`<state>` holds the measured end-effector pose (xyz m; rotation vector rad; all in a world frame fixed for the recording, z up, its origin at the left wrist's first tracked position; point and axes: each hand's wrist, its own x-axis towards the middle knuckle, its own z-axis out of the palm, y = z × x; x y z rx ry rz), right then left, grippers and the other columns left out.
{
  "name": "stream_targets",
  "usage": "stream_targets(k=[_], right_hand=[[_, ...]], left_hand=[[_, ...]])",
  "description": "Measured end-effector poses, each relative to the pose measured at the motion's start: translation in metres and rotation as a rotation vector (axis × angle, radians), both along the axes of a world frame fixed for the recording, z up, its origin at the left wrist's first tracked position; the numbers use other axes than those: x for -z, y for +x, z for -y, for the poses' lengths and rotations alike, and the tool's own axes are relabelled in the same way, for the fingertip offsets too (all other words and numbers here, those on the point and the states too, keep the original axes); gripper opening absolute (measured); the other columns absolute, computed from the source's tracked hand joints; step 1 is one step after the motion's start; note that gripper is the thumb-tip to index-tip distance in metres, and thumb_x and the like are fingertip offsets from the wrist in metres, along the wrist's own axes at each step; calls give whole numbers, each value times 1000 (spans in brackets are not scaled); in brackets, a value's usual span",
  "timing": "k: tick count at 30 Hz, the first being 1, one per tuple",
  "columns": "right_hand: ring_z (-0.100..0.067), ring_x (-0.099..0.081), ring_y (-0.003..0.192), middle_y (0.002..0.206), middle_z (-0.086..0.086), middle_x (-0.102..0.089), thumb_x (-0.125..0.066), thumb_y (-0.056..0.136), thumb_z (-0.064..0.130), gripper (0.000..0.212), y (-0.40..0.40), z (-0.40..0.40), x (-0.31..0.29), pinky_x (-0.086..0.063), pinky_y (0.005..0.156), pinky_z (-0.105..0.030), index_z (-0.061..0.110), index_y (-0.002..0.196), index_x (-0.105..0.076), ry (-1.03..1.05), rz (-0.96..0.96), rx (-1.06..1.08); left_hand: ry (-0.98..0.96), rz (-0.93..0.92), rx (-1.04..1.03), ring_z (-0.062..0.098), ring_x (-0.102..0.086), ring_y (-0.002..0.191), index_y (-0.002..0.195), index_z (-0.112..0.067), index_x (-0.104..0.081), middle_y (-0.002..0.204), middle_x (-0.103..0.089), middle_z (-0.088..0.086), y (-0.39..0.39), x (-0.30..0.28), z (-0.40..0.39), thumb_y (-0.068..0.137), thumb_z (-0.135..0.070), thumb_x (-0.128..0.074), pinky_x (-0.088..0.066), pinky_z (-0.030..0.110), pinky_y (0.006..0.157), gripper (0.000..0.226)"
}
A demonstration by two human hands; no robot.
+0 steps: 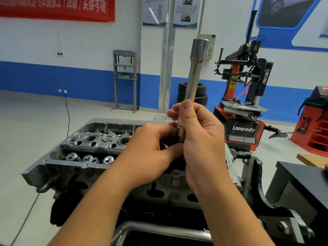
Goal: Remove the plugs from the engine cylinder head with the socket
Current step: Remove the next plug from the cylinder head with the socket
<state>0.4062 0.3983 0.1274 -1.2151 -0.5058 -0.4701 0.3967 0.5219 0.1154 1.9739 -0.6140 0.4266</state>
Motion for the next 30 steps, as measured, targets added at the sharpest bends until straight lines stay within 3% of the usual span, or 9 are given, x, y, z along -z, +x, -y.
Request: stream_targets(k=[5, 10, 13, 15, 17, 20, 23, 25, 30], right_hand=[[-14, -70, 82, 85, 0, -75, -69, 89, 46, 21, 0, 1, -2, -58, 78, -36, 27, 82, -75, 42, -34, -32], [-20, -73, 80, 85, -5, -76, -76, 79, 47, 27, -3, 2, -1, -62, 78, -41, 24, 88, -66, 74, -10, -2], [-15, -72, 80, 85, -4, -76, -70, 84, 48, 30, -1, 1, -2, -61, 78, -33, 19, 92, -65, 49, -2, 15], [-14, -72, 80, 86, -3, -76, -66, 90, 46, 31, -1, 1, -1, -60, 78, -30, 15, 94, -66, 28, -3, 29], [-16, -72, 83, 88, -3, -77, -61, 97, 43, 28, 0, 0, -1, -60, 79, -32, 16, 93, -67, 2, -4, 38], [-17, -72, 80, 85, -6, -76, -54, 104, 39, 32, 1, -1, -2, -60, 73, -30, 17, 88, -71, 18, -38, 13], [-18, -71, 77, 82, -6, -75, -60, 98, 45, 35, 0, 0, -4, -63, 73, -36, 17, 83, -75, 76, -81, -50], [-21, -70, 79, 83, -7, -75, -71, 83, 53, 36, -2, 0, -4, -62, 79, -46, 17, 85, -73, 85, -70, -54], [-19, -73, 79, 83, -6, -76, -72, 82, 47, 34, -3, 0, -3, -64, 77, -43, 15, 91, -65, 69, -22, -11]], left_hand=[[-7, 53, -73, -3, -67, 67, 94, -32, -77, 80, -76, -15, 1, 0, 5, 90, -17, -77, -46, 10, 62, 16], [-29, 116, -146, -6, -64, 61, 82, -40, -72, 71, -71, -23, -1, 2, 8, 80, -31, -78, -44, 6, 56, 11], [-17, 23, 1, 0, -71, 76, 101, -35, -76, 88, -77, -17, -1, 0, 2, 98, -26, -70, -51, 13, 66, 11], [-39, -51, 104, 9, -74, 99, 117, -28, -74, 107, -79, -9, -2, -2, -1, 103, -21, -63, -58, 27, 85, 19], [-63, -69, 108, 14, -73, 108, 121, -24, -73, 112, -78, -6, -3, -2, -1, 105, -13, -61, -58, 40, 94, 23], [-67, -4, -11, 11, -74, 87, 107, -27, -76, 94, -79, -7, -1, 0, 2, 98, -11, -70, -60, 39, 81, 19], [-55, 46, -95, 0, -65, 65, 97, -30, -76, 82, -76, -14, 0, 0, 5, 92, -19, -78, -51, 18, 64, 13], [-47, 58, -119, -4, -62, 62, 94, -33, -74, 79, -74, -18, 1, 0, 7, 88, -23, -80, -45, 10, 59, 13], [-44, 47, -97, -3, -65, 64, 93, -33, -75, 79, -74, -17, 1, 1, 4, 85, -32, -76, -47, 12, 59, 8]])
